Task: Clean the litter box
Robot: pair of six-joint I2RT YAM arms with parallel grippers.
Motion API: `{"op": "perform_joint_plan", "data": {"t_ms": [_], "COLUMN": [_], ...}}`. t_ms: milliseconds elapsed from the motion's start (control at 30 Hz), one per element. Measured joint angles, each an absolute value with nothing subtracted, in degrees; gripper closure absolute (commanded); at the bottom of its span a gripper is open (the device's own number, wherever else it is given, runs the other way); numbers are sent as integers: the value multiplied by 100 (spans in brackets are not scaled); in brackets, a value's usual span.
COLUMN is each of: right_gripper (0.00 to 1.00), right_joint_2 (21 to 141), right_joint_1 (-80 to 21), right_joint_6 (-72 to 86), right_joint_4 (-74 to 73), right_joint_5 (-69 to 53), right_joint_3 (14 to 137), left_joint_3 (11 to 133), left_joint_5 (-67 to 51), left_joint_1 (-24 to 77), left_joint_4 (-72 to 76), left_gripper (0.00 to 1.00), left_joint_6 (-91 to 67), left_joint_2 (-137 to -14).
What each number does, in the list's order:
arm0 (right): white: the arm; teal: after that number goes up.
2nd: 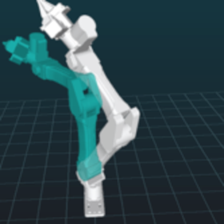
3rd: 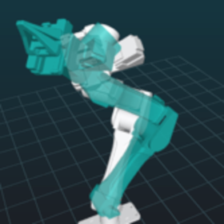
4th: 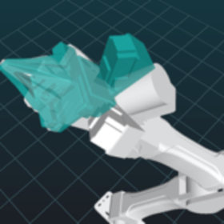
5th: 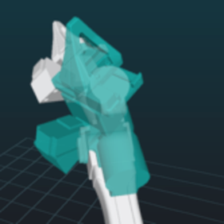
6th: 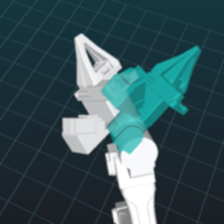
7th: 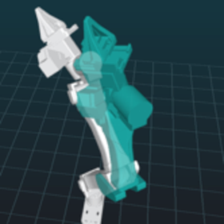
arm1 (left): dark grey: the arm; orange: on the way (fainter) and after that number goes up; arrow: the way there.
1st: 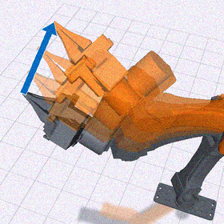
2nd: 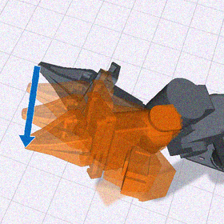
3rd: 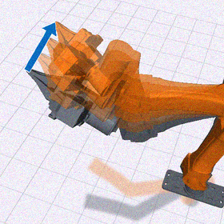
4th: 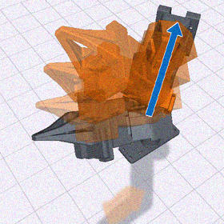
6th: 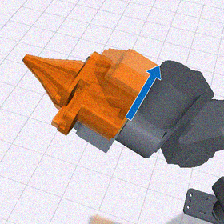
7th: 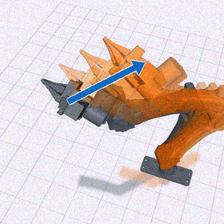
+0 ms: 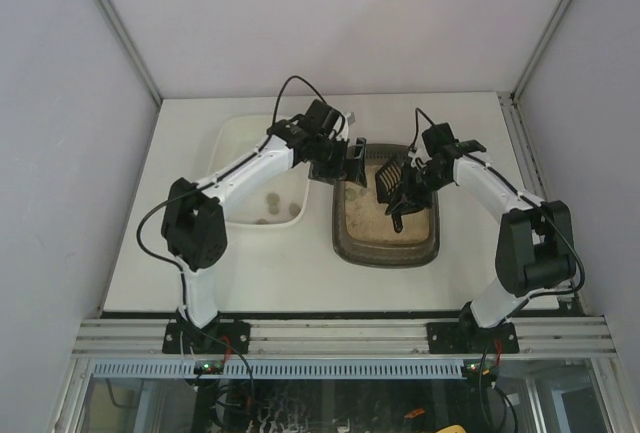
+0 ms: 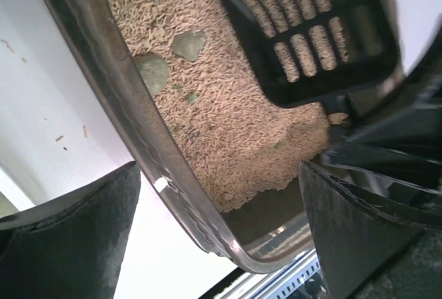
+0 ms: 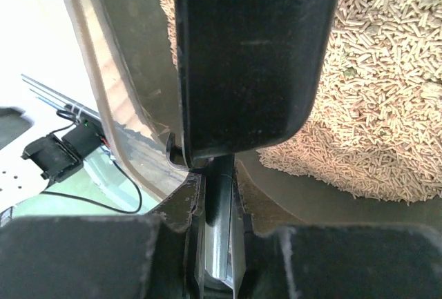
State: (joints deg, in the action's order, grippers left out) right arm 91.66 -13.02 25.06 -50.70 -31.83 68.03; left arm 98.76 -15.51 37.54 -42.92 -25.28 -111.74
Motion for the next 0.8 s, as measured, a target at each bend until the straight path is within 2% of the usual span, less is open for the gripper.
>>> {"op": "perform_joint_plan", "data": {"t_ms": [567,800], "right_gripper": [100,100], "right_joint_2": [9609,10180], "right_joint_1": [-1542,-1597], "right_joint_6": [2128,2073], "right_joint_4": [-6042,-6114], "right_joint_5": [-2674,-2552], "right_joint_3": [7286,7734], "left_joint_3": [9909,9865], "left_joint_5": [-1732,-1850], "left_joint_1": [3028,3020], "left_joint_4": [-3712,-3618], "left_gripper": [0,0], "left_joint_6": [-2703,-2731], "left_joint_2": [-10986,-10945]}}
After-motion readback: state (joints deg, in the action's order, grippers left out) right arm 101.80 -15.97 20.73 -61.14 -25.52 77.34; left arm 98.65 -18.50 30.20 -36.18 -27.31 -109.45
